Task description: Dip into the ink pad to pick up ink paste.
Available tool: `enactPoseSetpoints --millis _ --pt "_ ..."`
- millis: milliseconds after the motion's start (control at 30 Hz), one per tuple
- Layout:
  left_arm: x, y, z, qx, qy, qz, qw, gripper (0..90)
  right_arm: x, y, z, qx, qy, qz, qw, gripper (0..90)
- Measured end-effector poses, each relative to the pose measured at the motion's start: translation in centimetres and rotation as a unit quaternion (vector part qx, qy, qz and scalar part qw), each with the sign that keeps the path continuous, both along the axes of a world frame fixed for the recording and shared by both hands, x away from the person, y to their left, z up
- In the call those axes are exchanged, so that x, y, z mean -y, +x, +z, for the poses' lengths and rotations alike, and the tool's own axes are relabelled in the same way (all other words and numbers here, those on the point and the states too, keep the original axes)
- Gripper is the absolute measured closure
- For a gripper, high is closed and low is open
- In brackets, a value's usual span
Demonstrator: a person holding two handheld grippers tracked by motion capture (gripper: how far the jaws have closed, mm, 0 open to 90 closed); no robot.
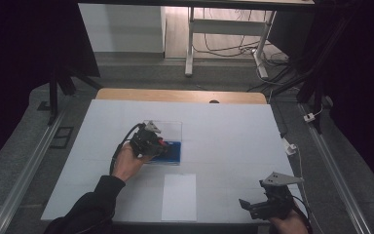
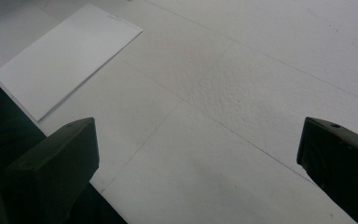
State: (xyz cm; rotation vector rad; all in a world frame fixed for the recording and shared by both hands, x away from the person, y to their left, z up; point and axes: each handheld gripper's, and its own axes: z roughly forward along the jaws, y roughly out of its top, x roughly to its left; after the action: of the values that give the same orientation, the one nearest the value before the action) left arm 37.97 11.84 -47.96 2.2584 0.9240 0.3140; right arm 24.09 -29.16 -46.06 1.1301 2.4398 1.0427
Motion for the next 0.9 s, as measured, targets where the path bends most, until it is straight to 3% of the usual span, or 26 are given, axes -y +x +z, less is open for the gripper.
enactPoseSetpoints --millis 400,500,900 --pt "-0.5 0.5 -1.9 -0.011 0.017 0.014 0.9997 57.9 0.0 0.0 0.0 0.001 0.0 0.002 1.0 0.0" --pt "-0.6 0.5 -2.0 -0.013 0.011 0.017 0.9997 58.0 0.0 0.0 0.0 0.001 0.0 0.002 1.0 0.0" --pt "0.5 -0.3 -2.2 0.01 0.04 0.036 0.9985 58.6 -0.1 0.0 0.0 -0.002 -0.005 0.003 1.0 0.0"
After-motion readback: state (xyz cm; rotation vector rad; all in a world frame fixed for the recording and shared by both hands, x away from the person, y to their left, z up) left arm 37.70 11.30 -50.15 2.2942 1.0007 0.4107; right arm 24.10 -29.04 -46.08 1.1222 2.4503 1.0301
